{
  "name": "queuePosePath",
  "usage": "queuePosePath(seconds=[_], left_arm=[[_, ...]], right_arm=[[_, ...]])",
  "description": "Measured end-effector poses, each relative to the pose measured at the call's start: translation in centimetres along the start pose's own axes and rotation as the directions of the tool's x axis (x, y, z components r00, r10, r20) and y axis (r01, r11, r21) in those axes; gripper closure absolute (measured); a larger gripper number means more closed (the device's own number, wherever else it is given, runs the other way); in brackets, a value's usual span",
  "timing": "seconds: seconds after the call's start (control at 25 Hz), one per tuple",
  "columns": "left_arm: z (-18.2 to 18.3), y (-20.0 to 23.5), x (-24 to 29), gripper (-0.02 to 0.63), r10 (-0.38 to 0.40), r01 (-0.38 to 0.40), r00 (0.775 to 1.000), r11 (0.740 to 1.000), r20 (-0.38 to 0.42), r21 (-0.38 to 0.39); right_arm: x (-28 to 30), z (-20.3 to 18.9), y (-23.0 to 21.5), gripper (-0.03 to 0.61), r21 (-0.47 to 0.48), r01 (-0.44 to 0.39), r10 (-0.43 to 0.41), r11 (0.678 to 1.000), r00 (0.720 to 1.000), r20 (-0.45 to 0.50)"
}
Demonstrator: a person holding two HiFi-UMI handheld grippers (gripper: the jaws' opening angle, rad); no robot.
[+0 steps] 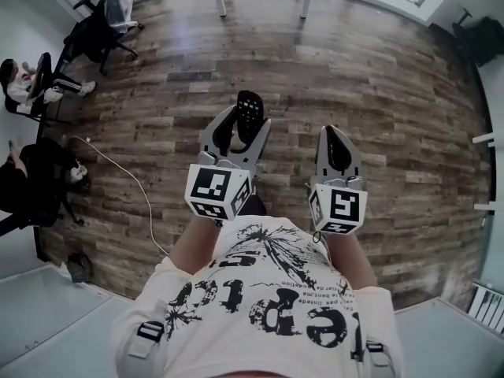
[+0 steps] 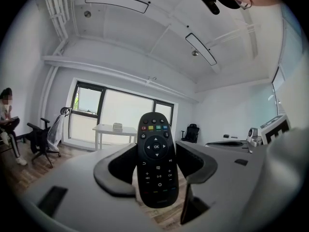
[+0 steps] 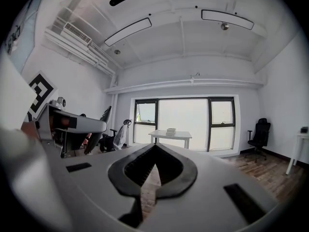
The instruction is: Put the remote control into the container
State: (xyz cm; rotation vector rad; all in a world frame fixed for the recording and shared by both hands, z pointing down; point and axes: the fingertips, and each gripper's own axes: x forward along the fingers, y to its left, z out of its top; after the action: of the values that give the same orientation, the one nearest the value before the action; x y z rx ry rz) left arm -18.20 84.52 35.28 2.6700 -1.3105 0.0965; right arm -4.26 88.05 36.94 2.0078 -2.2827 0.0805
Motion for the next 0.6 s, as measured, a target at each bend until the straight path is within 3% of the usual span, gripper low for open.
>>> queuePosePath(seconds=[0.28, 0.6], left_arm=[[3.3, 9.1, 3.1, 0.351, -0.037, 0.037, 0.999, 0.999, 0.017, 0.022], [3.6, 15.6, 5.2, 0.351, 0.015, -0.014, 1.000, 1.000, 0.026, -0.009]], right_arm=[[9.4, 2.2, 4.2, 0.577, 0.024, 0.014, -0.014, 1.000, 1.000, 0.011], [16.8, 2.3, 7.0, 0.577, 0.015, -0.049, 0.049, 0.999, 0.999, -0.006]])
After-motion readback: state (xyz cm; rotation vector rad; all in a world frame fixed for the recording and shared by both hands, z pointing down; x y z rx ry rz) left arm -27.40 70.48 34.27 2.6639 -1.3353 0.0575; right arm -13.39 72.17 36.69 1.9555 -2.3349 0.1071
